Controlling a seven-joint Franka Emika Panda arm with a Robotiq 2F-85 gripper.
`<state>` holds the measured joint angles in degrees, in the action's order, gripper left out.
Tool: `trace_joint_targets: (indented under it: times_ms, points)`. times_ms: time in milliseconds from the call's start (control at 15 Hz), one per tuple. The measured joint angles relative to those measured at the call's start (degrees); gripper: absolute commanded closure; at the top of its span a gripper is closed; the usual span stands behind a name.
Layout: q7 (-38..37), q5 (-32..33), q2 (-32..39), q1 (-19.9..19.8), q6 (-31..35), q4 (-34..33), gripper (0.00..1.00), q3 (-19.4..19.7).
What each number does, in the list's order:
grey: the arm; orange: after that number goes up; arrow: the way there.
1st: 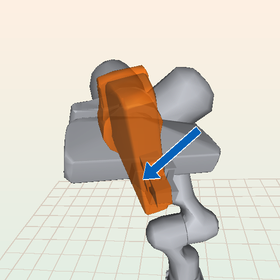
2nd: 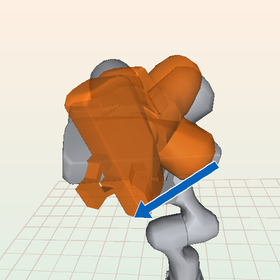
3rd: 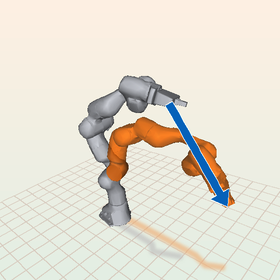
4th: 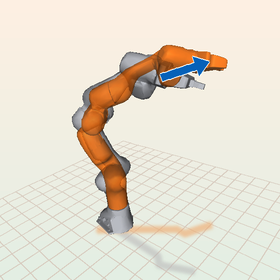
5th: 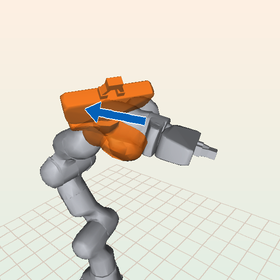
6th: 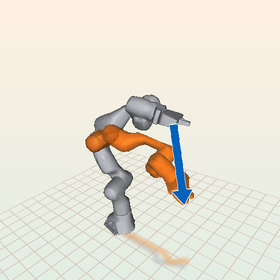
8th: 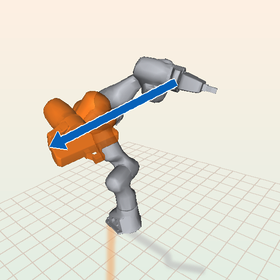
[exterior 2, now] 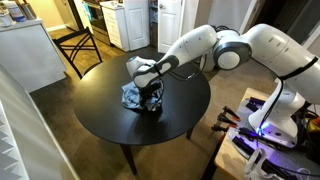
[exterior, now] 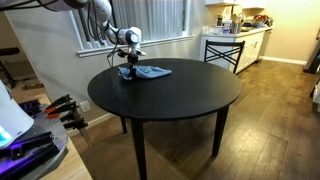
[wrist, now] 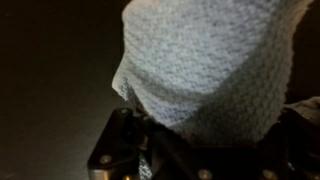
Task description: Wipe the table using the blue towel
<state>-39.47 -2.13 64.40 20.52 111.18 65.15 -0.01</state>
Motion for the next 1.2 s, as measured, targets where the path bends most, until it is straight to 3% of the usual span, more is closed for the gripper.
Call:
trace_joint_targets:
  times_ms: [267, 533, 600, 667, 933, 1200]
  points:
    - [3.5, 1.4, 0.2, 6.0, 0.0, -0.6, 0.98, -2.7]
    - [7.2, 1.7, 0.2, 5.8, 0.0, -0.8, 0.98, -2.0]
    - [7.4, 1.6, 0.2, 4.6, 0.4, -0.8, 0.91, -1.6]
    - [7.5, 1.6, 0.1, 3.1, 1.2, -0.8, 0.72, -1.2]
    - [7.8, 1.5, -1.1, -2.6, 5.2, -0.1, 0.48, -0.7]
    - [7.8, 1.5, -4.0, -4.3, 10.4, 3.7, 0.23, -0.8]
